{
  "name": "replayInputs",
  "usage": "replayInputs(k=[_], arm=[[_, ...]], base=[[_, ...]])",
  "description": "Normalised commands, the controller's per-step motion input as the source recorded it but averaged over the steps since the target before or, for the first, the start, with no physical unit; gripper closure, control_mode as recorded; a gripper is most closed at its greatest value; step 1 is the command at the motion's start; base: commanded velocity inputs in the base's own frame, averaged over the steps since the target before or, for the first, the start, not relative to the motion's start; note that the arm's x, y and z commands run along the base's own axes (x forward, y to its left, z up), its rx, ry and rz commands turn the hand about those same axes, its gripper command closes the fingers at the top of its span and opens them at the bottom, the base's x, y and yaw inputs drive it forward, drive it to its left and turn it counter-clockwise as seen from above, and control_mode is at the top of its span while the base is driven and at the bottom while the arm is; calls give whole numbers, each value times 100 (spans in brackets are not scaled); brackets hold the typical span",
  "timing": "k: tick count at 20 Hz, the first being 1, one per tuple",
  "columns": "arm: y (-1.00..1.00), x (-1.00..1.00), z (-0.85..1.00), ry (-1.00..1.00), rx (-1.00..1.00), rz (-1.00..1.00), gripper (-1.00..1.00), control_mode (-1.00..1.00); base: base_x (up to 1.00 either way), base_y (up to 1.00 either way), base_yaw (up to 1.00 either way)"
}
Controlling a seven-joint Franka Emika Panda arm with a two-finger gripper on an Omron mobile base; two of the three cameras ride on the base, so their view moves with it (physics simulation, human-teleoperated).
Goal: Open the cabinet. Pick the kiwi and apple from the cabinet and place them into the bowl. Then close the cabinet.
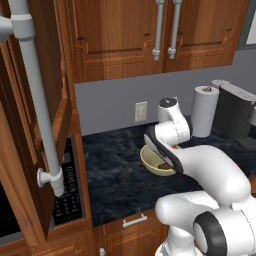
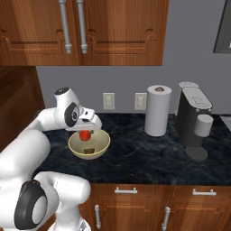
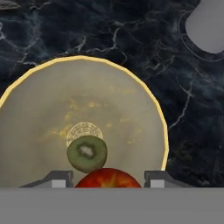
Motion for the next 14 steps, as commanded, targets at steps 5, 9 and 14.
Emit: replayInputs(k=[5,9,14], arm=[[0,23,-24,4,0,-2,100,-100],[0,23,-24,4,0,-2,100,-100],[0,21,-24,4,0,-2,100,-100]], base=[[0,0,0],[0,0,0],[0,0,0]])
